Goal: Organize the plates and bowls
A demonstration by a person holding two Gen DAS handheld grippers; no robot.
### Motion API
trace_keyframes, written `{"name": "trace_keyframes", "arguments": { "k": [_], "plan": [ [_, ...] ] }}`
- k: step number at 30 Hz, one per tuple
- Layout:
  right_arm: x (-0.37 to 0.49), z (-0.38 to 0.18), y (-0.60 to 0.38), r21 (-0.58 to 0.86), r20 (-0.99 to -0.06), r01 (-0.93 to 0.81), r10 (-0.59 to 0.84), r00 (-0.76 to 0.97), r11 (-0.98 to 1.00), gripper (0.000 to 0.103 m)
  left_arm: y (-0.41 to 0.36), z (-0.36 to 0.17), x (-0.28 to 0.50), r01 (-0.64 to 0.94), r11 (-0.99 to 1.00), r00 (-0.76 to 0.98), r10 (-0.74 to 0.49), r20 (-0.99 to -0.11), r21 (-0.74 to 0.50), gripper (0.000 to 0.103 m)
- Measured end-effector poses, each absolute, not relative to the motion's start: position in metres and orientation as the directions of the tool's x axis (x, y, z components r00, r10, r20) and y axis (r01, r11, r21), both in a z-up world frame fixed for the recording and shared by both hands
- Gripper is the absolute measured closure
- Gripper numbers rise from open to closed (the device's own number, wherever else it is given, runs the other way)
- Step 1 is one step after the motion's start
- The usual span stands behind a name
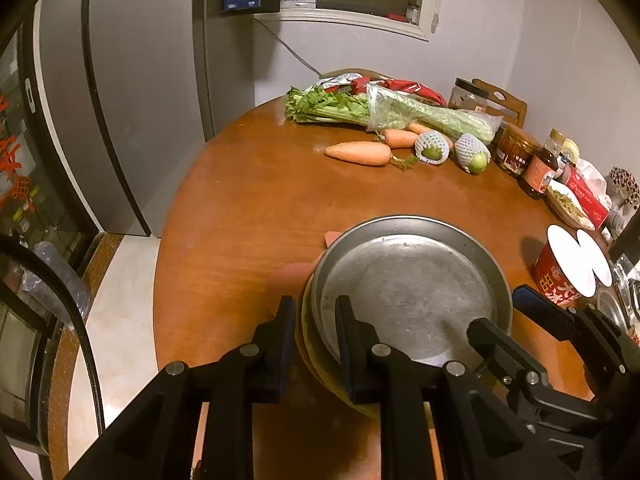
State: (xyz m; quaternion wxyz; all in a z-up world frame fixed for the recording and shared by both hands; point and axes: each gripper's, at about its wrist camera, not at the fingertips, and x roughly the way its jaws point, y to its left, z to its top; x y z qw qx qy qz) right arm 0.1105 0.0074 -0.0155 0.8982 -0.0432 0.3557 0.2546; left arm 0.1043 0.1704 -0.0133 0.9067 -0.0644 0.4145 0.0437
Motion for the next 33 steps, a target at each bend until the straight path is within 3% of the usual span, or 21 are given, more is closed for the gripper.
{"name": "trace_keyframes", "arguments": {
  "k": [8,18,33],
  "plan": [
    [0.103,-0.007,-0.002,0.123,-0.638,-0.481,0.440,0.631,0.868,0.046,0.181,-0.009,0.093,-0.175,0.978,0.656,0.032,-0.754,-0.111,0.069],
    [0.094,-0.003,-0.019,0.138,-0.633,-0.454,0.431,0.643,0.880,0.044,0.183,-0.023,0.093,-0.189,0.961,0.626,-0.040,-0.779,-0.201,0.063],
    [0.100,-0.017,-0.018,0.199,-0.675,-0.432,0.442,0.591,0.880,0.044,0.177,-0.035,0.115,-0.195,0.954,0.598,-0.067,-0.799,-0.226,0.063]
  ]
}}
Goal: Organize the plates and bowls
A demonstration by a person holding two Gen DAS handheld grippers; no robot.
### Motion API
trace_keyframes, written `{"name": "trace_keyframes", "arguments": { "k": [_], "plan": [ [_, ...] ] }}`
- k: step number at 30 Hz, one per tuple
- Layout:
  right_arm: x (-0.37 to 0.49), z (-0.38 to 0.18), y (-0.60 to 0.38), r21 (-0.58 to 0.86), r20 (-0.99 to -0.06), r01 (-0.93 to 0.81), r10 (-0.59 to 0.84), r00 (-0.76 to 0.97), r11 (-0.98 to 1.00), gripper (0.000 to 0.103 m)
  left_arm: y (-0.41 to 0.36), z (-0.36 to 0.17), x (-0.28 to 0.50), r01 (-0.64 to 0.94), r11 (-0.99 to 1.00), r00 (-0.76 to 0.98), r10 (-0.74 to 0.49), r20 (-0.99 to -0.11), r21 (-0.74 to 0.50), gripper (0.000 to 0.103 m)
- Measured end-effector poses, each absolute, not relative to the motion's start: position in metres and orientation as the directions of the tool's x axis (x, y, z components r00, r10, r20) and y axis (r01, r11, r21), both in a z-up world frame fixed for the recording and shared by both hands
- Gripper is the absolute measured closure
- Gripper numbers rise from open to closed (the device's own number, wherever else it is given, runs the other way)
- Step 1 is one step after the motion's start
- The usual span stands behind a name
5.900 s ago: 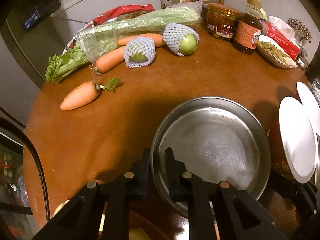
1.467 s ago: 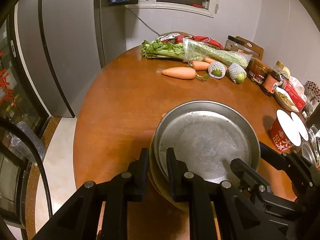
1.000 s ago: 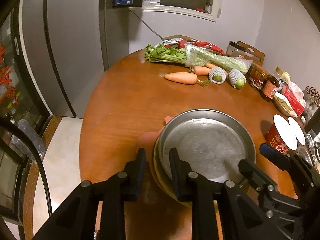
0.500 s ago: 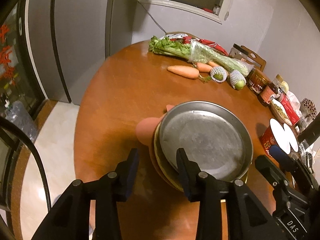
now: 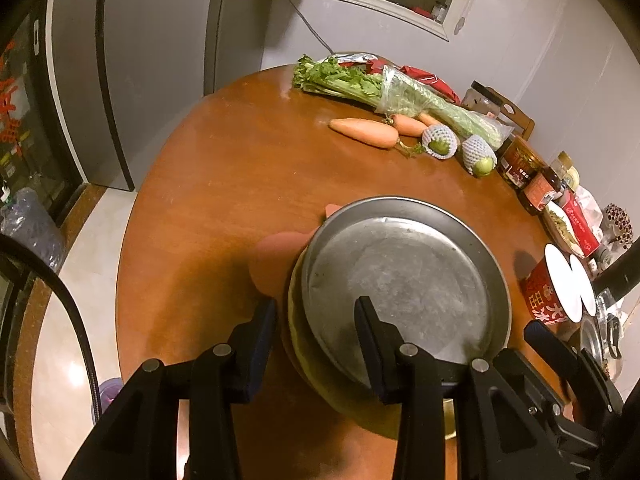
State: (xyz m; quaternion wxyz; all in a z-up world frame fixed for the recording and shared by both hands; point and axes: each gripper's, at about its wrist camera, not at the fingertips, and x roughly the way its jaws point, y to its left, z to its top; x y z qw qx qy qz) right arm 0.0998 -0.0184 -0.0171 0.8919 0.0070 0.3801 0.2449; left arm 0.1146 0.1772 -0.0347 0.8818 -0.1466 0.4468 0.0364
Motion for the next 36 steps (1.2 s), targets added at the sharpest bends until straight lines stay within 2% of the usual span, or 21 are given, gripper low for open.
{"name": "trace_keyframes", "arguments": {
  "k": [10,36],
  "plan": [
    [0.115,-0.029,-0.015,0.247,-0.697,-0.403,0.451,0.558,0.881,0.044,0.166,-0.040,0.128,-0.162,0.958,0.593,-0.097,-0.800,-0.235,0.063],
    [0.146,-0.040,-0.058,0.201,-0.685,-0.299,0.352,0.637,0.933,0.044,0.106,-0.042,0.184,-0.059,0.981,0.584,-0.118,-0.803,-0.187,0.063]
  ]
}}
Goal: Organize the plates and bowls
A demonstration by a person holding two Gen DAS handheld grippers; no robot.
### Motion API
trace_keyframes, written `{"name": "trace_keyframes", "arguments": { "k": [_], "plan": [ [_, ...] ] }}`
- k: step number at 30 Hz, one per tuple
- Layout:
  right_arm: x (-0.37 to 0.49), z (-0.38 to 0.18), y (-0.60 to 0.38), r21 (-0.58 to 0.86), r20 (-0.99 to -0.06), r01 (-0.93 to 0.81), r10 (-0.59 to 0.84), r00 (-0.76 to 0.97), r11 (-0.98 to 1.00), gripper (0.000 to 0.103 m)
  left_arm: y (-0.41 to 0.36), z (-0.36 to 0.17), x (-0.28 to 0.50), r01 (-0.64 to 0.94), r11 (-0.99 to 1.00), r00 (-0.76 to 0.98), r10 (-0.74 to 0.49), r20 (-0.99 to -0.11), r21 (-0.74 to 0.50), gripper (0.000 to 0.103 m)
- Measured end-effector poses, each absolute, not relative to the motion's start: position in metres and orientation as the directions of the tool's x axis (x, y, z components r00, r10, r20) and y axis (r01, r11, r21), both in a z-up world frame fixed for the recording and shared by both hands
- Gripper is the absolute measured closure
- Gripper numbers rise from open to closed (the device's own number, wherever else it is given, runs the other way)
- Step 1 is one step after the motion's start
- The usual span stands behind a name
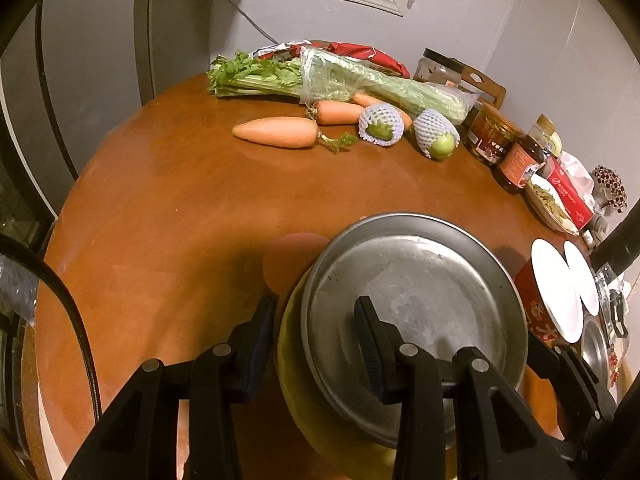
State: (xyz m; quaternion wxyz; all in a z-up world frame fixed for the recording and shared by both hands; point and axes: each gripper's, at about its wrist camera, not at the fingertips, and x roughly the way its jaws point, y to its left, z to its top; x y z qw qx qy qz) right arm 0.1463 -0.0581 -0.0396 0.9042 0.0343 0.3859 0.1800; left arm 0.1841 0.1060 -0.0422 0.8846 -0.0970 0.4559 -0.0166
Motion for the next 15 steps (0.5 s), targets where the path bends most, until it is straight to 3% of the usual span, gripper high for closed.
{"name": "trace_keyframes", "arguments": {
  "k": [15],
  "plan": [
    [0.149,-0.040,-0.059,0.200,-0.685,-0.298,0.351,0.638,0.933,0.044,0.112,-0.027,0.170,-0.101,0.981,0.647,-0.059,-0.760,-0.163,0.062]
  ]
}}
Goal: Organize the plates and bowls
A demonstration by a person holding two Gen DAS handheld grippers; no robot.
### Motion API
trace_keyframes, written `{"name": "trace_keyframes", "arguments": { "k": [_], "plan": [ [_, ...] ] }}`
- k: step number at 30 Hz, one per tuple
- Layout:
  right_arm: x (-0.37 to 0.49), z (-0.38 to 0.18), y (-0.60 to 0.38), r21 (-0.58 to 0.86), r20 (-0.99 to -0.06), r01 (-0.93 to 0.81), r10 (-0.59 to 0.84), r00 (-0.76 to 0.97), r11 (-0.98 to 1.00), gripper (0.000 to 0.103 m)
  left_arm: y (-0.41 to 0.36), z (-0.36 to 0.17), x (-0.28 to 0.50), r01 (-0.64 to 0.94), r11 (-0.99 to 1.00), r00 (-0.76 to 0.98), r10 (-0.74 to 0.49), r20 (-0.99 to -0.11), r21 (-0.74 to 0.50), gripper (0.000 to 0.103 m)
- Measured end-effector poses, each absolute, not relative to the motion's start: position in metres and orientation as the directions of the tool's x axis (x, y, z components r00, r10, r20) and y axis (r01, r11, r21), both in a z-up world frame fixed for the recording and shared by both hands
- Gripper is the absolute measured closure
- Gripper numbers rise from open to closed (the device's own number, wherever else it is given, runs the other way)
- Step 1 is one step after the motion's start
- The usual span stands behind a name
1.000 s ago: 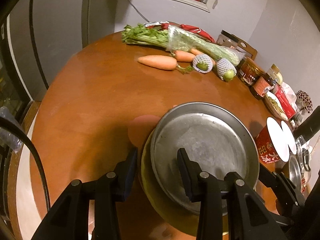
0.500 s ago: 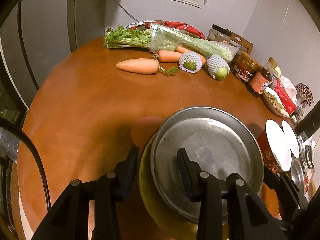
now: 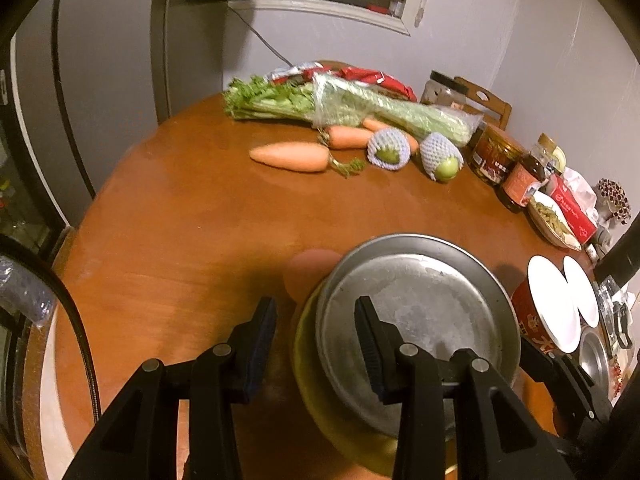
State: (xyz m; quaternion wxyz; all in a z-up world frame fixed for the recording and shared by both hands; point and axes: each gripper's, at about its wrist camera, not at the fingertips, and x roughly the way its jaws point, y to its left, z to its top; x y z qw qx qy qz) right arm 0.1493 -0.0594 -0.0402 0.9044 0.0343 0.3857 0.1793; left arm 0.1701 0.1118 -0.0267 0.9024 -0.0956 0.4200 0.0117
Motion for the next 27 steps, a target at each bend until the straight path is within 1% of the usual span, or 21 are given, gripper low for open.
{"name": "trace_keyframes", "arguments": {
  "k": [3,7,12,22,27],
  "plan": [
    [0.148,-0.039,-0.058,0.192,-0.683,-0.298,0.346,0.643,0.935,0.044,0.115,-0.024,0.165,-0.131,0.981,0.659,-0.022,-0.752,-0.144,0.062],
    [0.145,-0.038,-0.059,0.199,-0.679,-0.300,0.352,0.644,0.933,0.044,0.115,-0.022,0.155,-0.139,0.981,0.669,-0.010,-0.743,-0.138,0.060],
    [0.142,-0.032,-0.062,0.200,-0.666,-0.292,0.348,0.660,0.935,0.044,0.116,-0.016,0.142,-0.156,0.979,0.693,0.017,-0.720,-0.128,0.056],
    [0.131,-0.019,-0.069,0.192,-0.642,-0.283,0.339,0.688,0.940,0.044,0.112,-0.015,0.123,-0.163,0.976,0.699,0.012,-0.715,-0.143,0.056],
    [0.123,-0.013,-0.073,0.188,-0.631,-0.282,0.336,0.700,0.941,0.044,0.105,-0.010,0.113,-0.156,0.980,0.708,0.023,-0.706,-0.124,0.055]
  ]
}}
